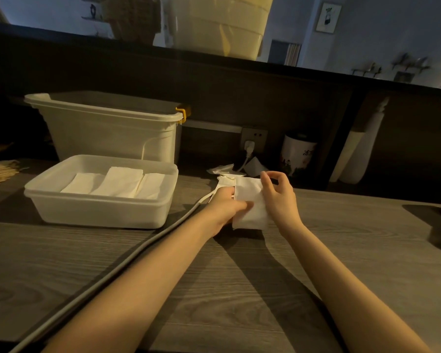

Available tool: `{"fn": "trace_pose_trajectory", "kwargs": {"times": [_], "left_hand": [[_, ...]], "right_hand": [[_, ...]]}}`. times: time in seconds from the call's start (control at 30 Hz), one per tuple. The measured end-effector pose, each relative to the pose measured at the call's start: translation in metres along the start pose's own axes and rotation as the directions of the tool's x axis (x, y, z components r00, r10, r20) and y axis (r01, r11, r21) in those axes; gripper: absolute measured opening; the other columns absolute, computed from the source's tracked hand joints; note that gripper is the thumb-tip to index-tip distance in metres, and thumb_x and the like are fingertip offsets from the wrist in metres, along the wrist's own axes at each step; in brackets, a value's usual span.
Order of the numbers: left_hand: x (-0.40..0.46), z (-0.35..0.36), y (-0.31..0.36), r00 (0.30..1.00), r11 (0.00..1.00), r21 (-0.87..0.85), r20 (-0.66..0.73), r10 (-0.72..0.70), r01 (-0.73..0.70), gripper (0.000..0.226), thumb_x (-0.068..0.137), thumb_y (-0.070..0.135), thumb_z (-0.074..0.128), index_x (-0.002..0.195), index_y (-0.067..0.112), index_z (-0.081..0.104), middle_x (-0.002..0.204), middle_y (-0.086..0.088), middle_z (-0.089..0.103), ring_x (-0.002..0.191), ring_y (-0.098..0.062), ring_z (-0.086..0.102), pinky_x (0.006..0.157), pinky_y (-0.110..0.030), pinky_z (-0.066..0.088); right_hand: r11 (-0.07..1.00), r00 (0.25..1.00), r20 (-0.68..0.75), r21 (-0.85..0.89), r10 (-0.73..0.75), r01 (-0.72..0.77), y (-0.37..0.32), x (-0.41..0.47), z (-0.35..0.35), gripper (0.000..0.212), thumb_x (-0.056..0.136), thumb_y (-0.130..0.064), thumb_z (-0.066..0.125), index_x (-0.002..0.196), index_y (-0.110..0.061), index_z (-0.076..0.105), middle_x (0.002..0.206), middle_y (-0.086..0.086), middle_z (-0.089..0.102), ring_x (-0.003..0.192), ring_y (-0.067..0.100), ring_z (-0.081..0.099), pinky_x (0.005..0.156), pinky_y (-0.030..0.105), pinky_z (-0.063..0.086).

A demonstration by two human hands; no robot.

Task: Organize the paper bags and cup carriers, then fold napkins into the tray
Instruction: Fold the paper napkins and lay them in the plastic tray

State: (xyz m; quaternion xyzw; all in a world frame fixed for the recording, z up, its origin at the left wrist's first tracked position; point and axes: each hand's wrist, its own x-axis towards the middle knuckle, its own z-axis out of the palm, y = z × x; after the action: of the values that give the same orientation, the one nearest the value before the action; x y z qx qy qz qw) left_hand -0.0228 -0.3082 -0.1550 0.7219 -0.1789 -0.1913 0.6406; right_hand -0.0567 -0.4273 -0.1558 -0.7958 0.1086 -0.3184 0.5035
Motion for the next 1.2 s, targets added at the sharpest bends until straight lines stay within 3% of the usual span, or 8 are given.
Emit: {"fn": "trace_pose_trajectory", "kwargs": {"times": [0.1, 0.27, 0.47, 0.63, 0.77, 0.83, 1.07, 1.2], "left_hand": [[0.007, -0.005, -0.004, 0.998, 1.000, 0.020, -0.070, 0.001, 0.000, 0.045, 0.090, 0.011, 0.058, 0.133, 0.010, 0.045, 0.119, -0.008, 0.058, 0.109, -0.024, 0.057, 0.087, -0.037, 0.052], [0.009, -0.013, -0.004, 0.999, 0.999, -0.030, -0.028, 0.020, -0.021, 0.035, 0.091, 0.013, 0.056, 0.126, 0.012, 0.050, 0.103, 0.001, 0.060, 0.088, -0.010, 0.058, 0.070, -0.026, 0.052], [0.009, -0.015, -0.004, 1.000, 0.999, 0.040, -0.005, 0.016, -0.016, 0.041, 0.091, 0.015, 0.056, 0.130, 0.011, 0.046, 0.117, -0.003, 0.057, 0.105, -0.018, 0.055, 0.080, -0.031, 0.052], [0.005, -0.021, -0.001, 0.995, 0.999, -0.024, -0.092, -0.027, 0.025, 0.040, 0.092, 0.014, 0.054, 0.131, 0.008, 0.045, 0.124, -0.009, 0.055, 0.116, -0.025, 0.053, 0.088, -0.036, 0.048], [0.007, -0.035, 0.005, 0.981, 0.981, -0.189, -0.179, -0.071, 0.036, 0.037, 0.093, 0.014, 0.053, 0.129, 0.008, 0.046, 0.126, -0.009, 0.055, 0.116, -0.027, 0.054, 0.086, -0.038, 0.050], [0.007, -0.043, 0.008, 0.978, 0.965, -0.263, -0.197, -0.068, 0.014, 0.037, 0.094, 0.015, 0.052, 0.129, 0.008, 0.045, 0.122, -0.008, 0.056, 0.114, -0.027, 0.056, 0.084, -0.036, 0.051], [0.013, -0.053, -0.002, 0.948, 0.972, -0.229, -0.317, -0.023, -0.053, 0.035, 0.095, 0.022, 0.051, 0.129, 0.011, 0.049, 0.123, -0.006, 0.058, 0.113, -0.025, 0.056, 0.096, -0.047, 0.048], [0.014, -0.053, -0.003, 0.933, 0.987, -0.147, -0.359, 0.004, -0.061, 0.034, 0.096, 0.022, 0.049, 0.129, 0.011, 0.049, 0.122, -0.005, 0.056, 0.115, -0.026, 0.054, 0.094, -0.043, 0.049]], "right_hand": [[1.000, 0.991, 0.132, 0.029, 0.009, -0.013, -0.002, 0.000, -0.004, 0.050, 0.088, -0.025, 0.062, 0.131, -0.015, 0.039, 0.109, -0.005, 0.050, 0.095, 0.011, 0.056, 0.072, 0.026, 0.054], [1.000, 0.986, 0.167, -0.006, -0.025, 0.027, 0.002, 0.002, -0.007, 0.056, 0.083, -0.012, 0.069, 0.130, -0.014, 0.039, 0.112, 0.003, 0.056, 0.084, 0.007, 0.059, 0.058, 0.021, 0.056], [1.000, 0.988, 0.152, 0.017, -0.002, -0.001, 0.008, 0.004, -0.004, 0.057, 0.082, -0.015, 0.070, 0.130, -0.015, 0.040, 0.114, 0.006, 0.059, 0.097, 0.018, 0.062, 0.062, 0.024, 0.057], [1.000, 0.993, 0.119, -0.016, -0.017, 0.019, 0.008, 0.007, -0.005, 0.045, 0.085, -0.021, 0.067, 0.124, -0.017, 0.045, 0.098, -0.004, 0.060, 0.083, 0.012, 0.063, 0.055, 0.017, 0.051], [0.979, 0.993, 0.095, -0.181, -0.073, 0.089, 0.012, 0.013, -0.013, 0.021, 0.090, -0.021, 0.061, 0.110, -0.015, 0.058, 0.101, -0.001, 0.062, 0.087, 0.007, 0.057, 0.061, 0.012, 0.044], [0.956, 0.992, 0.110, -0.276, -0.067, 0.095, 0.017, 0.015, -0.015, 0.020, 0.091, -0.021, 0.059, 0.109, -0.013, 0.061, 0.104, 0.000, 0.062, 0.090, 0.008, 0.055, 0.069, 0.014, 0.041], [0.836, 0.950, 0.308, -0.533, 0.048, 0.131, 0.026, 0.039, -0.006, 0.038, 0.088, -0.034, 0.062, 0.122, -0.017, 0.057, 0.126, 0.005, 0.050, 0.101, 0.014, 0.051, 0.079, 0.025, 0.044], [0.779, 0.933, 0.294, -0.627, 0.206, 0.025, 0.040, 0.052, 0.008, 0.064, 0.085, -0.053, 0.059, 0.134, -0.012, 0.047, 0.136, 0.011, 0.046, 0.120, 0.025, 0.047, 0.096, 0.035, 0.042]]}}
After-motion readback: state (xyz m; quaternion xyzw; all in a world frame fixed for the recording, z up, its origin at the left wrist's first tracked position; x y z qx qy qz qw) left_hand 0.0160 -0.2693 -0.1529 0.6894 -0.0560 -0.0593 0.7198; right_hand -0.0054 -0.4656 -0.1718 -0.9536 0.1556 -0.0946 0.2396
